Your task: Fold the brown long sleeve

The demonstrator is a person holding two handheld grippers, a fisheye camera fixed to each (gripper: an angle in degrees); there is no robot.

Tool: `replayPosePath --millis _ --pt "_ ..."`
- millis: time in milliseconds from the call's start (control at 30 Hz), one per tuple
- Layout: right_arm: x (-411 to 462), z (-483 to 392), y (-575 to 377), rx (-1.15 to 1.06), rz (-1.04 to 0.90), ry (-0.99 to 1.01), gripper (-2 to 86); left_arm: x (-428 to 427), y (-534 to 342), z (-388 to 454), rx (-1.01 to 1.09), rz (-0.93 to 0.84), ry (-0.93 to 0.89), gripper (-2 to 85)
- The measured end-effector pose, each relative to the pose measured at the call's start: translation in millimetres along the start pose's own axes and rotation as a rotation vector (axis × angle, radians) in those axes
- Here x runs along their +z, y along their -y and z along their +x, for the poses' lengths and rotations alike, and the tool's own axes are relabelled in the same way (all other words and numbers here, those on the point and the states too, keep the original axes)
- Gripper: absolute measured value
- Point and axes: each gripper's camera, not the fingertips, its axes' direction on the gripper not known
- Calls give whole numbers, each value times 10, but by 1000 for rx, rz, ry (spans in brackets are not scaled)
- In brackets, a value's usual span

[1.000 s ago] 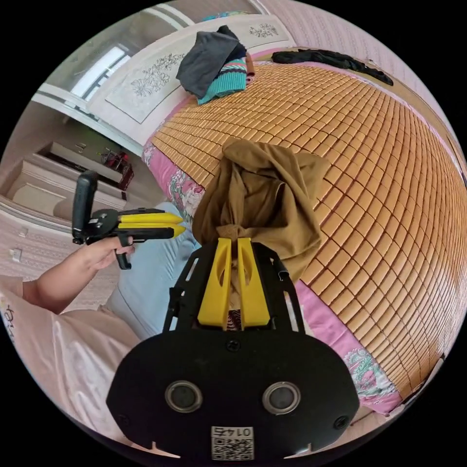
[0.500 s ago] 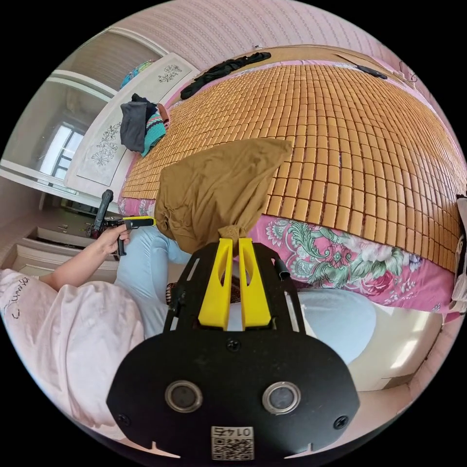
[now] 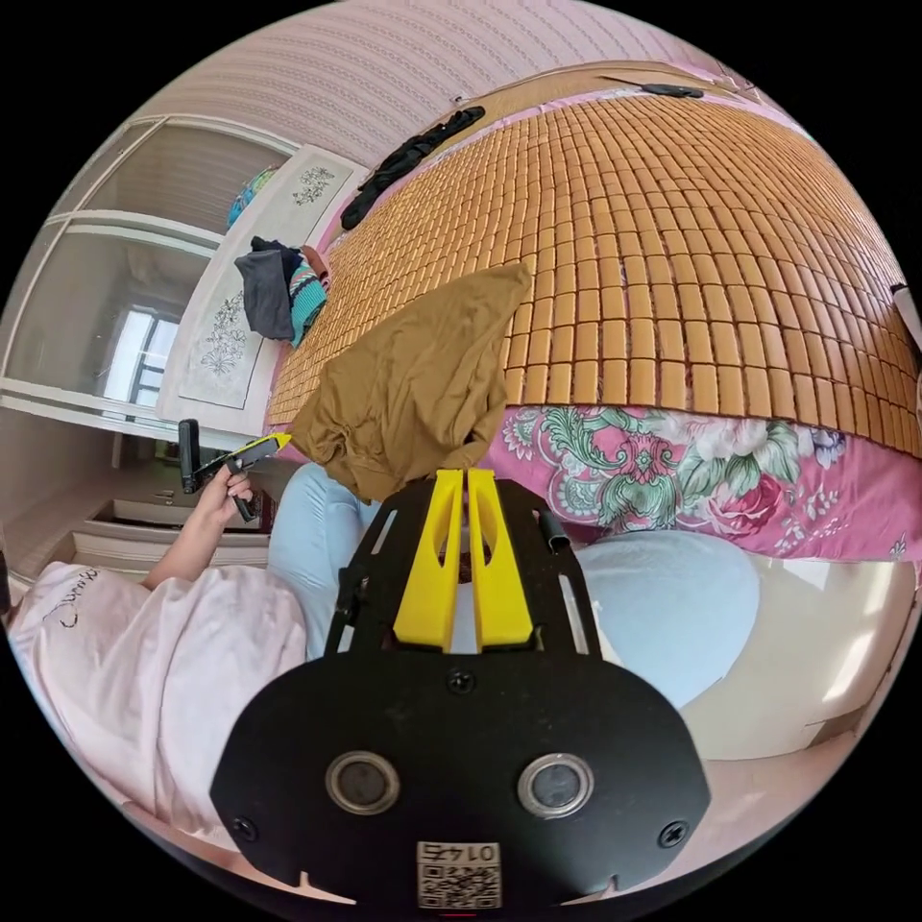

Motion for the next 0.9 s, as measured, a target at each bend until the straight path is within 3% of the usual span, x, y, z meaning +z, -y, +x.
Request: replayPosePath --millis 100,200,267,467,600,800,900 --pt "-358 -30 221 -56 134 -12 0 -285 395 -32 -9 121 -24 -3" --pt "-675 10 527 -57 284 6 0 -453 816 -58 -54 268 109 11" --pt "-577 198 659 8 242 -57 1 -341 937 -106 -94 239 201 40" --pt "-44 613 439 116 50 -84 1 296 793 -283 -157 37 82 74" --pt "35 759 304 151 28 -37 1 524 725 -203 -140 11 18 89" --pt "27 875 166 147 18 -16 4 725 1077 29 -61 105 -44 111" --pt "-63 862 79 114 52 -9 7 1093 1278 -13 -96 -56 3 92"
